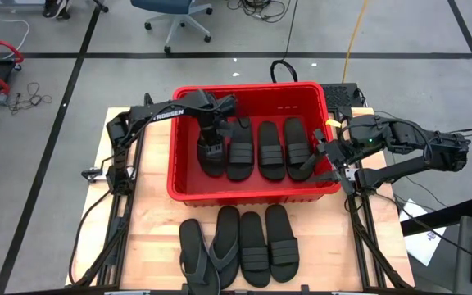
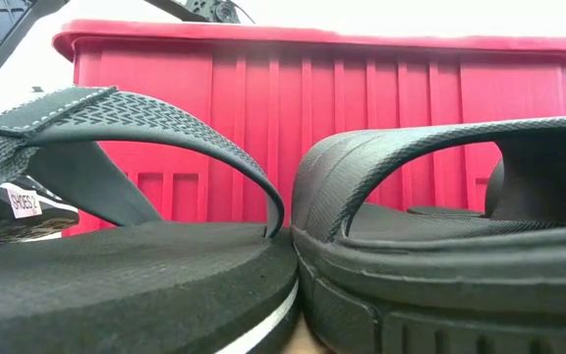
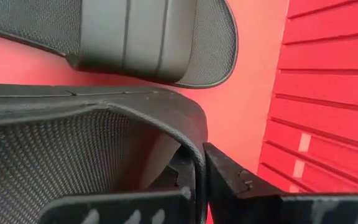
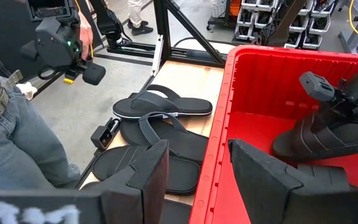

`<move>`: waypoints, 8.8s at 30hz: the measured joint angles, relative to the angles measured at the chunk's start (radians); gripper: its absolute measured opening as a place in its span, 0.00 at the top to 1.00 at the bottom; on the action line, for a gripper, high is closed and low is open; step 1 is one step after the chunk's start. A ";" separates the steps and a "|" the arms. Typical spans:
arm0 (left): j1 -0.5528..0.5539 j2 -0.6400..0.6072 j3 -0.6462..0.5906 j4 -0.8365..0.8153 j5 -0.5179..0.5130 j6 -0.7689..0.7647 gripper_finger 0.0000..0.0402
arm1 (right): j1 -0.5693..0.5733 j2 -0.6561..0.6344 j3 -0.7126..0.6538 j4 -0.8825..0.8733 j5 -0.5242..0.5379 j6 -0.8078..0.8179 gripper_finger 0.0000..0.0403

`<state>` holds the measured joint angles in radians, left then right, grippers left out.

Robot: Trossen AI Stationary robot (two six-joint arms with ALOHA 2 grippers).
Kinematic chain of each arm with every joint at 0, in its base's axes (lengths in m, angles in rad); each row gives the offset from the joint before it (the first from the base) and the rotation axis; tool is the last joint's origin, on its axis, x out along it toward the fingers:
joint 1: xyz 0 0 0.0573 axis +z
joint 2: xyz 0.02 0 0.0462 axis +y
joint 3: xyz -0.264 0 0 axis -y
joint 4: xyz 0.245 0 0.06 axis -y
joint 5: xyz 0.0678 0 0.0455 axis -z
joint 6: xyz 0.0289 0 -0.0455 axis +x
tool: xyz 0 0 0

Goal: Pick and place slides into bin
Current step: Put the black slide into the red bin

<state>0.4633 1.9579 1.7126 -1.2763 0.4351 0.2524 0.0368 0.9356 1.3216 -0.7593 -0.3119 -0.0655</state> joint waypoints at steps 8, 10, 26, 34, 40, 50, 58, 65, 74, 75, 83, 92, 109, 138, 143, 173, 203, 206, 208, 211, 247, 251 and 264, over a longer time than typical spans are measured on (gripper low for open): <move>0.000 0.000 -0.006 0.001 0.000 0.001 0.97 | 0.000 0.000 0.000 0.000 0.000 -0.001 0.59; 0.000 -0.001 -0.026 -0.001 0.000 0.005 0.97 | 0.000 0.000 0.000 0.000 0.000 -0.002 0.59; 0.004 -0.002 -0.053 0.050 -0.055 -0.025 0.94 | 0.000 0.000 0.000 0.000 0.000 -0.002 0.59; -0.010 -0.001 -0.052 0.055 -0.167 -0.025 0.94 | 0.000 0.000 0.000 0.000 0.000 -0.002 0.59; -0.008 -0.001 -0.052 0.057 -0.188 -0.046 0.84 | 0.000 0.000 0.000 0.001 0.000 -0.003 0.59; -0.008 -0.001 -0.052 0.055 -0.276 -0.042 0.64 | 0.000 0.000 0.000 0.038 0.000 -0.007 0.59; -0.008 -0.058 -0.052 0.036 -0.275 -0.048 0.62 | 0.000 0.000 0.000 0.038 0.000 -0.007 0.59; -0.009 -0.196 -0.052 0.043 -0.286 -0.077 0.62 | 0.000 0.000 0.000 0.037 0.000 -0.007 0.59; -0.153 -0.396 -0.051 0.050 -0.363 -0.250 0.62 | 0.000 0.000 0.000 -0.004 -0.006 -0.059 0.59; -0.181 -0.410 -0.051 0.051 -0.367 -0.273 0.62 | 0.000 0.000 0.000 -0.014 -0.007 -0.052 0.59; -0.447 -0.467 -0.052 0.055 -0.449 -0.509 0.62 | 0.030 -0.001 -0.033 -0.061 -0.086 -0.045 0.59; -0.717 -0.472 -0.051 0.144 -0.539 -0.746 0.62 | 0.183 -0.001 -0.124 -0.053 -0.086 0.058 0.59; -0.958 -0.473 -0.051 0.178 -0.755 -0.929 0.62 | 0.508 -0.001 -0.362 0.277 -0.084 0.374 0.59; -1.015 -0.473 -0.052 0.177 -0.751 -0.946 0.62 | 0.681 -0.001 -0.752 0.623 0.135 0.744 0.59; -1.015 -0.473 -0.052 0.177 -0.751 -0.945 0.62 | 0.681 -0.001 -0.752 0.621 0.182 0.747 0.59; -1.015 -0.473 -0.052 0.177 -0.751 -0.931 0.62 | 0.708 -0.001 -0.752 0.458 0.297 0.775 0.59; -1.013 -0.473 -0.052 0.177 -0.751 -0.935 0.62 | 0.731 0.123 -1.124 1.311 0.545 0.691 0.59; -1.012 -0.473 -0.052 0.177 -0.751 -0.935 0.62 | 0.731 0.185 -1.124 1.372 0.554 0.676 0.59; -1.012 -0.473 -0.052 0.177 -0.751 -0.935 0.62 | 0.731 0.231 -1.124 1.408 0.554 0.682 0.59; -1.012 -0.473 -0.052 0.177 -0.751 -0.935 0.62 | 0.731 0.298 -1.124 1.466 0.555 0.695 0.59; -1.013 -0.472 -0.052 0.177 -0.748 -0.929 0.62 | 0.730 0.600 -0.971 1.597 0.441 0.789 0.59; -1.013 -0.472 -0.052 0.177 -0.747 -0.915 0.62 | 0.729 0.600 -0.971 1.591 0.441 0.813 0.63; -1.013 -0.473 -0.052 0.177 -0.748 -0.900 0.62 | 0.729 0.599 -0.971 1.602 0.414 0.817 0.98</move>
<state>-0.5495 1.4853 1.6604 -1.0992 -0.3126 -0.6480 0.7658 1.5341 0.3508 0.8425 0.1020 0.7519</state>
